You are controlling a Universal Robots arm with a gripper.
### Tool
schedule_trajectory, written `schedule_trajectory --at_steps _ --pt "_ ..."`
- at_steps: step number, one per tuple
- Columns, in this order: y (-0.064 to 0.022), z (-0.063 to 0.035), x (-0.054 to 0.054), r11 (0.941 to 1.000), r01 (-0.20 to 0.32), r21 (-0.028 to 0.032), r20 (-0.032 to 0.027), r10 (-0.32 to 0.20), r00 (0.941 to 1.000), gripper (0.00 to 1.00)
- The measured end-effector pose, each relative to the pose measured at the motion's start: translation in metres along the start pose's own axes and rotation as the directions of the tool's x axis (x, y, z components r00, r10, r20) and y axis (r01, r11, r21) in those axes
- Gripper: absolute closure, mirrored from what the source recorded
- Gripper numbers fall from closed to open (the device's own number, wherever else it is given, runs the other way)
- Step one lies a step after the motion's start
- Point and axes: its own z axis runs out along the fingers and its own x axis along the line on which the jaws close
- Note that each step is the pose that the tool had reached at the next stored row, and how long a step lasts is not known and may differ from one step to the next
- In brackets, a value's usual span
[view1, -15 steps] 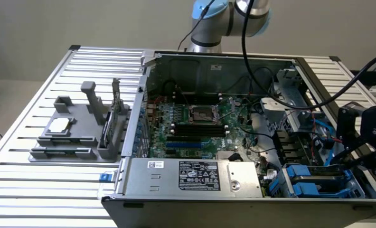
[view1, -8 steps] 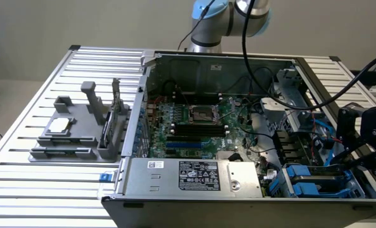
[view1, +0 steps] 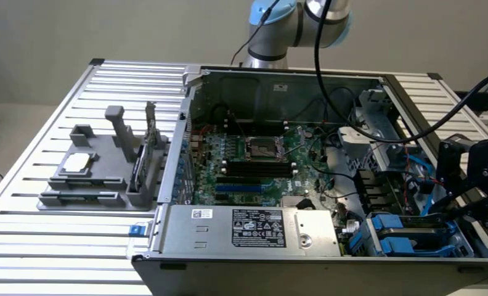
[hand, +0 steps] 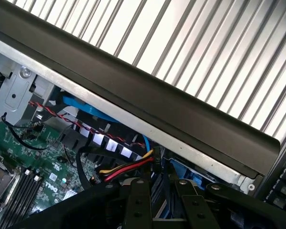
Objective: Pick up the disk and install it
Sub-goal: 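Insert the first disk wire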
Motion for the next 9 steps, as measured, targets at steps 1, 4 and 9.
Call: schedule_trajectory --at_steps 1,4,9 --pt "0.0 0.0001 0.0 1.0 0.0 -0.0001 -0.0003 0.0 1.0 0.75" --pt "0.0 0.0005 0.0 1.0 0.0 -0.0004 -0.0009 0.0 1.0 0.77" --pt "0.0 0.0008 0.0 1.0 0.0 -0.0008 -0.0015 0.0 1.0 0.84"
